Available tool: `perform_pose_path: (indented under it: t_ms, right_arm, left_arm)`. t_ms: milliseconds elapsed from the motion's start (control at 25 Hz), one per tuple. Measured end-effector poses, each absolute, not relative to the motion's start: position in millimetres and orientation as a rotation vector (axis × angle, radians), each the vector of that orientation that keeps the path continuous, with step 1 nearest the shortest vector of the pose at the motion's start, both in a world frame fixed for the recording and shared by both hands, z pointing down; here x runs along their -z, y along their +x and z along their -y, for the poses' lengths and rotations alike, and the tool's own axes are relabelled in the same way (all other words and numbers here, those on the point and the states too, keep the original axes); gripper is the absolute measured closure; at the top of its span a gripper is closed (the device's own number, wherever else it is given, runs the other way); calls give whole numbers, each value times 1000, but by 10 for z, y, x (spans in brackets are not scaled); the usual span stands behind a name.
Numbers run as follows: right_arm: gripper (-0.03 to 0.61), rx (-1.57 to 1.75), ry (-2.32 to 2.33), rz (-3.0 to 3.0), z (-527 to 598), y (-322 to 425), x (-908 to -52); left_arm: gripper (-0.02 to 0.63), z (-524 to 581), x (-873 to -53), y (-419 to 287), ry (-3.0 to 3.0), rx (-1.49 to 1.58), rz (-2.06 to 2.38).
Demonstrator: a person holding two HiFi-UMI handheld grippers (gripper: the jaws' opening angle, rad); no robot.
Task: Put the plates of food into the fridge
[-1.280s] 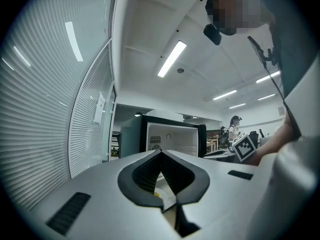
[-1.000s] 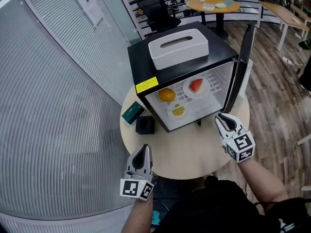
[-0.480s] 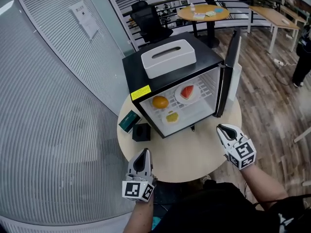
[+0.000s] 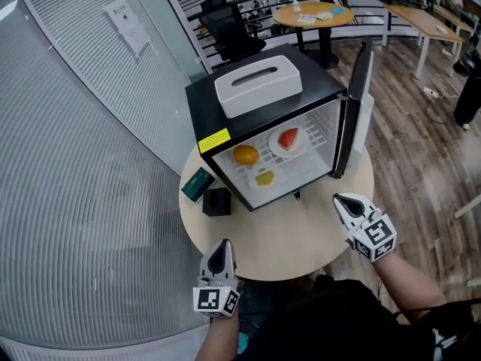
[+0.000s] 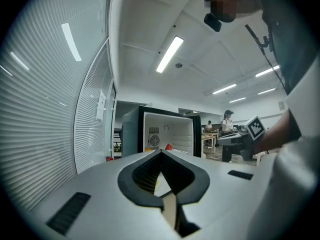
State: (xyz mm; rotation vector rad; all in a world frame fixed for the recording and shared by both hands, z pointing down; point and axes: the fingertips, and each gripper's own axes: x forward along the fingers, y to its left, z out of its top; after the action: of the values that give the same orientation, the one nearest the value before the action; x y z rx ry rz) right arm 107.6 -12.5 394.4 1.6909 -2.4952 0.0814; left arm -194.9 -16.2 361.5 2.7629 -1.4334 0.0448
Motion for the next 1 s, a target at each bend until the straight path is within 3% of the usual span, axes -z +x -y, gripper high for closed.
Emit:
perform_pose_path:
  t_ms: [1000]
  right_arm:
    - [574,-131,1647,2542,406,1111,-4030]
  left_arm:
    - [607,364,-3417,-1964,2787,-37,1508]
